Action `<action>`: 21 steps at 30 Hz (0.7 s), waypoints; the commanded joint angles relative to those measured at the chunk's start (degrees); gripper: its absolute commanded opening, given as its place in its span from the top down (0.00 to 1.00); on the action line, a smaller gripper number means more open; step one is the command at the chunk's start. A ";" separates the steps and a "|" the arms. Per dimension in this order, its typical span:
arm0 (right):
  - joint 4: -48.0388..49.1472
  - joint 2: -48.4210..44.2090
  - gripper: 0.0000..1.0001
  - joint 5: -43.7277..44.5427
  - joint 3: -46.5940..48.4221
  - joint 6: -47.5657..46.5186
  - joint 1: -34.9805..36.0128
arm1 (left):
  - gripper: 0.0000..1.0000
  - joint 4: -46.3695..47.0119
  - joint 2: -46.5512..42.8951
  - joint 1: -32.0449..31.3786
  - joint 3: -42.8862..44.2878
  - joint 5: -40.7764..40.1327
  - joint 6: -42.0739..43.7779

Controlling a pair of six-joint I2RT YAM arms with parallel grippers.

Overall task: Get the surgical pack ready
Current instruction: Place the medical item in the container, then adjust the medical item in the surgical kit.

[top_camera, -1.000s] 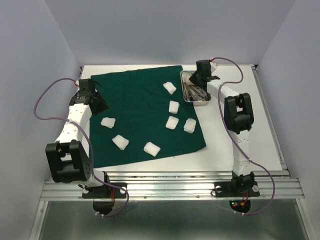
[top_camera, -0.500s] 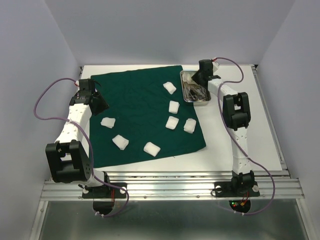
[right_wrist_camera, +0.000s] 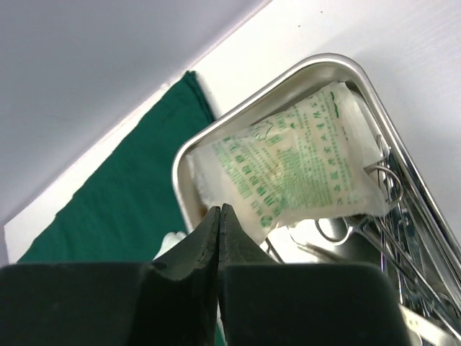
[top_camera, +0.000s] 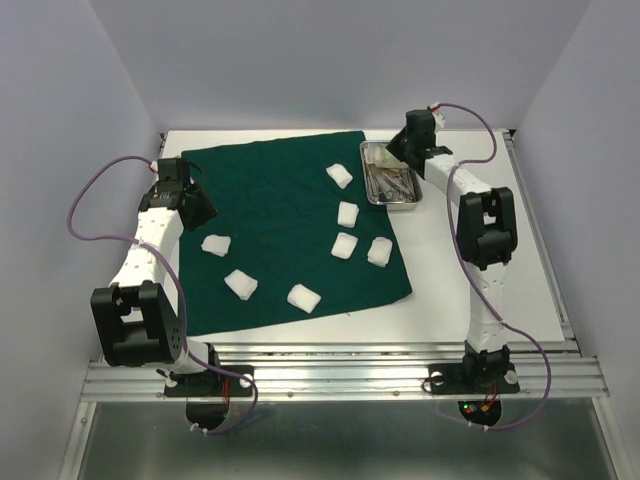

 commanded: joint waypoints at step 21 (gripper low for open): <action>-8.94 -38.49 0.80 -7.55 -38.41 -14.56 8.94 | 0.57 0.35 -6.48 -0.25 -0.41 -0.64 -0.29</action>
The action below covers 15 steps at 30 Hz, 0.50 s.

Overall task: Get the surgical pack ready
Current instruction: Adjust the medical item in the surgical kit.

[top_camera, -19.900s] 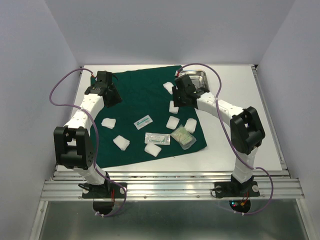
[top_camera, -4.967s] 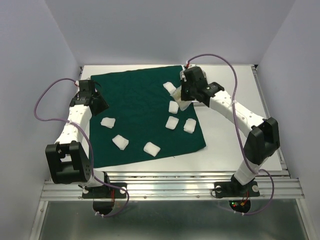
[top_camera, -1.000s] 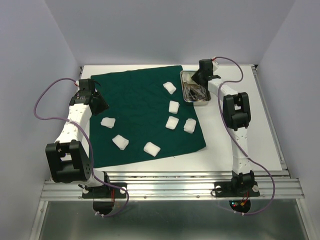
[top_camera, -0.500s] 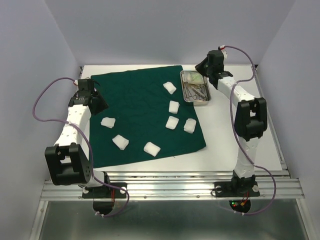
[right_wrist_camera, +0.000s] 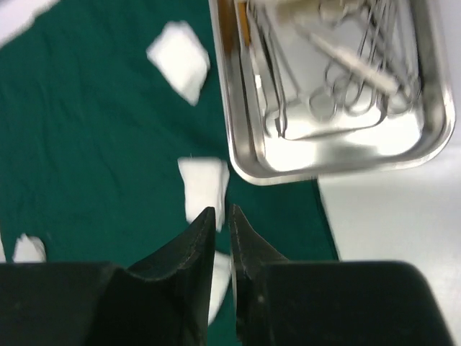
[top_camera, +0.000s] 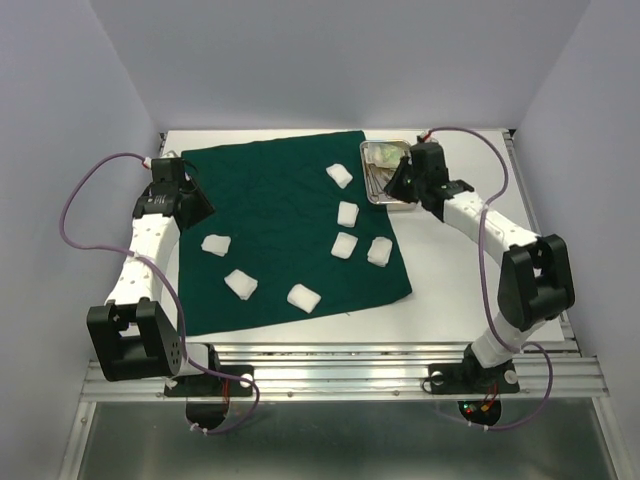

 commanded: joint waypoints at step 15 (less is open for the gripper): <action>-3.74 -1.50 0.52 -10.43 -10.38 0.56 10.15 | 0.57 1.05 -2.02 -0.25 -2.10 -0.60 -0.09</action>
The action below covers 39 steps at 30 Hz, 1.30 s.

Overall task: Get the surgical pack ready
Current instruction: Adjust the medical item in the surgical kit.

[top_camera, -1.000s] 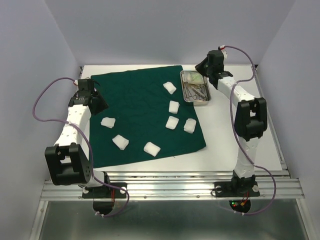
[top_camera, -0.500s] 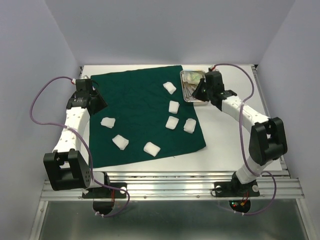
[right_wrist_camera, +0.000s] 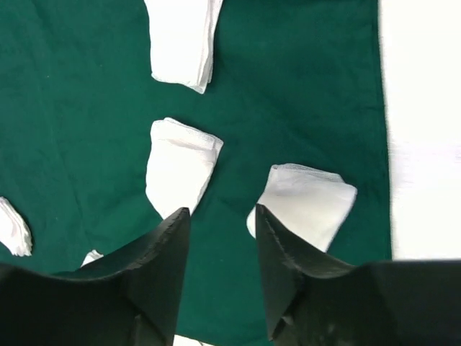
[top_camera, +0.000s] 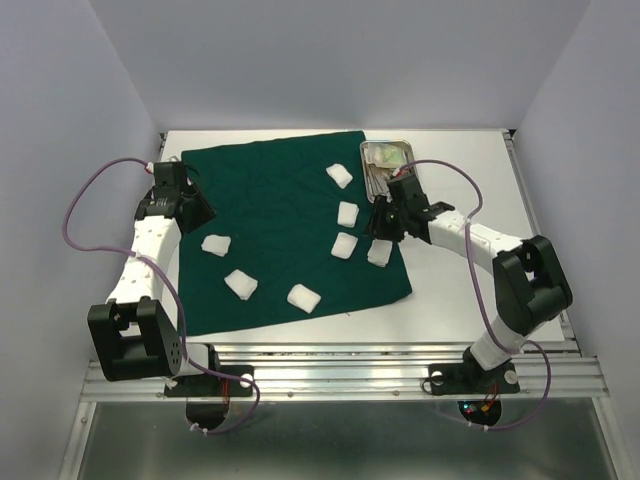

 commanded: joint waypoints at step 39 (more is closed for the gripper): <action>20.52 13.21 0.62 -7.33 -7.01 19.19 3.91 | 0.57 0.06 -2.90 -0.17 0.90 -2.79 0.46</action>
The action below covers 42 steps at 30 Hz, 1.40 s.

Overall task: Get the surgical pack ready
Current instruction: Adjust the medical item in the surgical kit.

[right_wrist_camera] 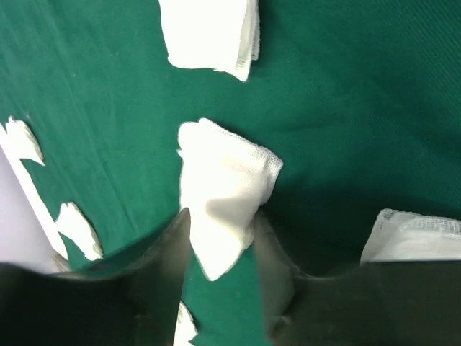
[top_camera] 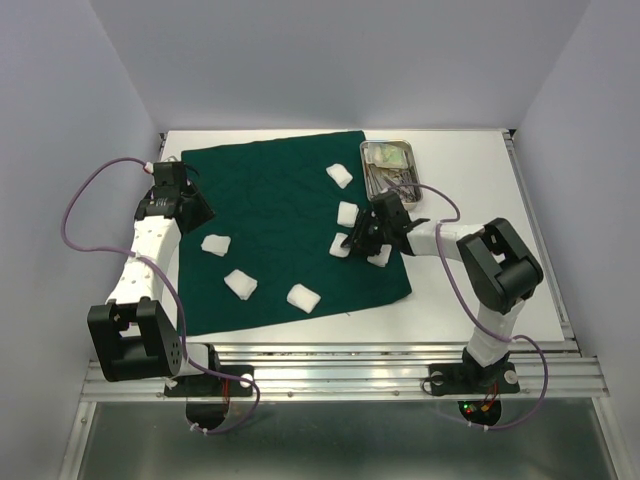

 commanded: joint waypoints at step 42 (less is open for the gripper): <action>-11.43 5.86 0.99 3.82 24.78 -15.34 -3.63 | 0.57 0.61 -3.16 -0.23 0.24 -1.94 0.77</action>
